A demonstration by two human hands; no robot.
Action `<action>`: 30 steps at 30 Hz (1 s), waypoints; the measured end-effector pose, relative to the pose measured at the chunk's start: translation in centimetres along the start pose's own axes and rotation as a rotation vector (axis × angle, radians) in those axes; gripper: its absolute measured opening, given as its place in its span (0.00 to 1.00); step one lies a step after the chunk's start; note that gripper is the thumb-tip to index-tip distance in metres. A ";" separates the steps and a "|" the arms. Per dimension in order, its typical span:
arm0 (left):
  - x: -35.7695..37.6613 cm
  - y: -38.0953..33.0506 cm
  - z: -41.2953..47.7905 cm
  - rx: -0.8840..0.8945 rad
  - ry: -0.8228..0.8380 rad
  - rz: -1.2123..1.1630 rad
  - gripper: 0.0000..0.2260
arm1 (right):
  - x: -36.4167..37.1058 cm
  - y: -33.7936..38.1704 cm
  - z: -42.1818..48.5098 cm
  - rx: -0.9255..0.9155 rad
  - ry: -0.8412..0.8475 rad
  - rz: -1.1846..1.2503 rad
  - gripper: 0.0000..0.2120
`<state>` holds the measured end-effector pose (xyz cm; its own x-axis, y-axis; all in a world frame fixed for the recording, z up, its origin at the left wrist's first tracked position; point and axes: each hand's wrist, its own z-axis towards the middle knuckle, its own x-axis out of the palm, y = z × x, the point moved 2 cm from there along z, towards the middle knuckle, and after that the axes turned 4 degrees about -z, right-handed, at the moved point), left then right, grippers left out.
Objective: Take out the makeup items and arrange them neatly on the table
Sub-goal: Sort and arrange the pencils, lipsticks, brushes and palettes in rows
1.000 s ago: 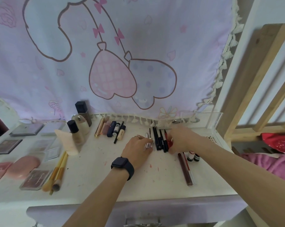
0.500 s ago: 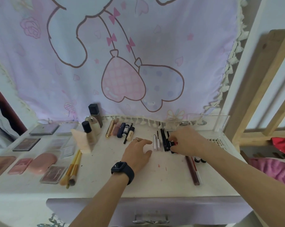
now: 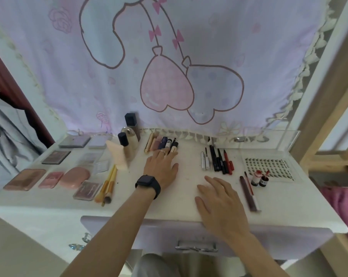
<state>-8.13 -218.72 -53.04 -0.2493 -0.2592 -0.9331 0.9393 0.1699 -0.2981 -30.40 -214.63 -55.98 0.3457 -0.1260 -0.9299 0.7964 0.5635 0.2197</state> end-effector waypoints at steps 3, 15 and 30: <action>0.5 -0.2 0.9 0.024 0.017 0.081 0.21 | 0.1 0.1 -0.1 -0.004 -0.017 -0.025 0.23; -0.5 -1.2 -0.6 0.021 -0.047 0.119 0.11 | 0.7 -0.3 -0.1 0.016 -0.102 -0.044 0.20; 0.2 -2.9 -7.4 0.033 -0.036 -0.366 0.12 | -0.1 -0.8 0.0 0.174 -0.227 0.357 0.24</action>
<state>-12.68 -212.20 -53.90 -0.5626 -0.3303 -0.7579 0.7964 0.0295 -0.6040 -31.11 -215.06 -56.10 0.6981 -0.1356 -0.7030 0.6726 0.4609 0.5790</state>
